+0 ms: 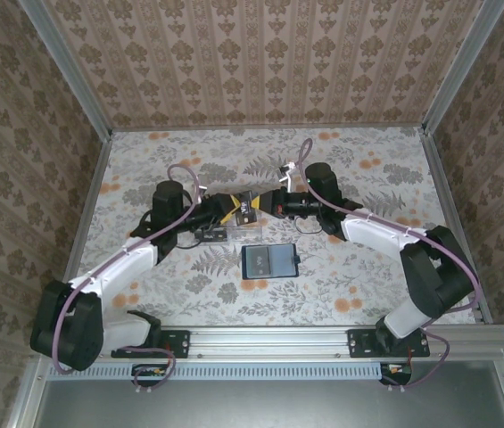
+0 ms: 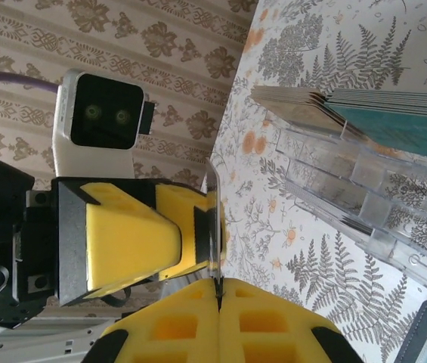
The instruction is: Take the credit cards out of the card holder
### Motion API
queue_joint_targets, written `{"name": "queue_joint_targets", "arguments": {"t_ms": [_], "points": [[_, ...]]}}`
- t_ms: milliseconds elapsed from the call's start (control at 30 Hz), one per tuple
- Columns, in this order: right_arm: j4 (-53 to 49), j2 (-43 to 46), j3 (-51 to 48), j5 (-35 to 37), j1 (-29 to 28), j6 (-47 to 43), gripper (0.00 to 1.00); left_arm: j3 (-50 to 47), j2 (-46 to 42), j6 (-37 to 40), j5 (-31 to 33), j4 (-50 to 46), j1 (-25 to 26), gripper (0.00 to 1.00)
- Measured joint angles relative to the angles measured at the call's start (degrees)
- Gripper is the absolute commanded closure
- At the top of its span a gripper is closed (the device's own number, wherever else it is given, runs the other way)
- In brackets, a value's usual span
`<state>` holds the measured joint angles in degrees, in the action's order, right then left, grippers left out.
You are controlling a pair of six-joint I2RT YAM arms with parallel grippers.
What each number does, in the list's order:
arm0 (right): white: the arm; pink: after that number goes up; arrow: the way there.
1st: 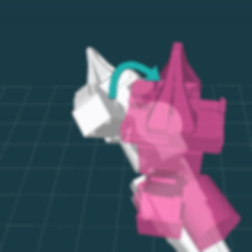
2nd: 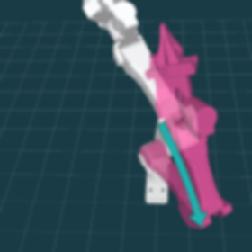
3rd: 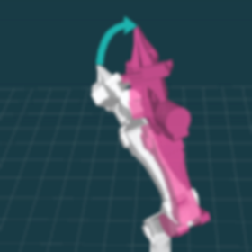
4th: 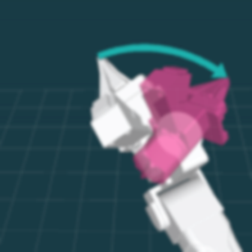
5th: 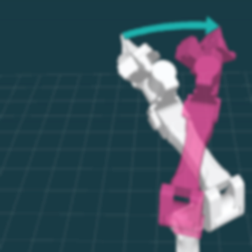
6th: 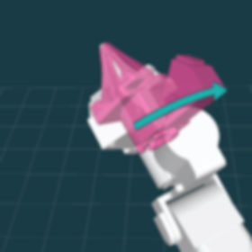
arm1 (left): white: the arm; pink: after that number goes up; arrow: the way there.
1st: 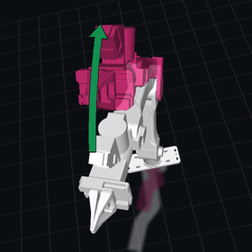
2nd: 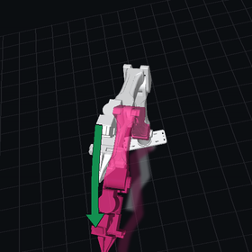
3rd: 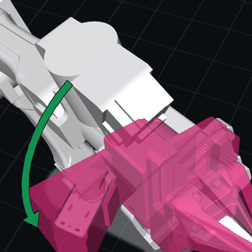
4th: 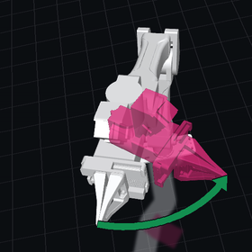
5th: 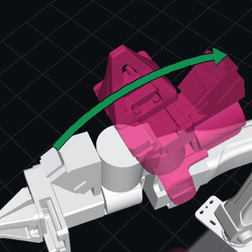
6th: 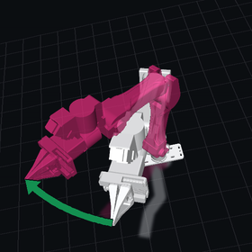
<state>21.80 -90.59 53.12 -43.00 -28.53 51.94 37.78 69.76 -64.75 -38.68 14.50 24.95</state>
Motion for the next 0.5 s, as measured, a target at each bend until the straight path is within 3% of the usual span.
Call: {"name": "queue_joint_targets", "arguments": {"t_ms": [167, 333, 500], "points": [[1.4, -0.9, 0.2, -0.9, 0.0, 0.9, 1.00, -0.6, -1.7, 0.2, 0.1, -1.3, -0.5, 0.91], [2.4, -1.9, 0.3, -1.2, 0.0, 1.6, 1.00, -0.7, -3.3, 0.4, 0.0, -1.5, -0.7, 1.00], [2.7, -2.6, 0.5, -1.4, -0.1, 2.3, 0.79, -0.7, -3.6, 0.5, 0.1, -2.4, -0.7, 1.00]]}}
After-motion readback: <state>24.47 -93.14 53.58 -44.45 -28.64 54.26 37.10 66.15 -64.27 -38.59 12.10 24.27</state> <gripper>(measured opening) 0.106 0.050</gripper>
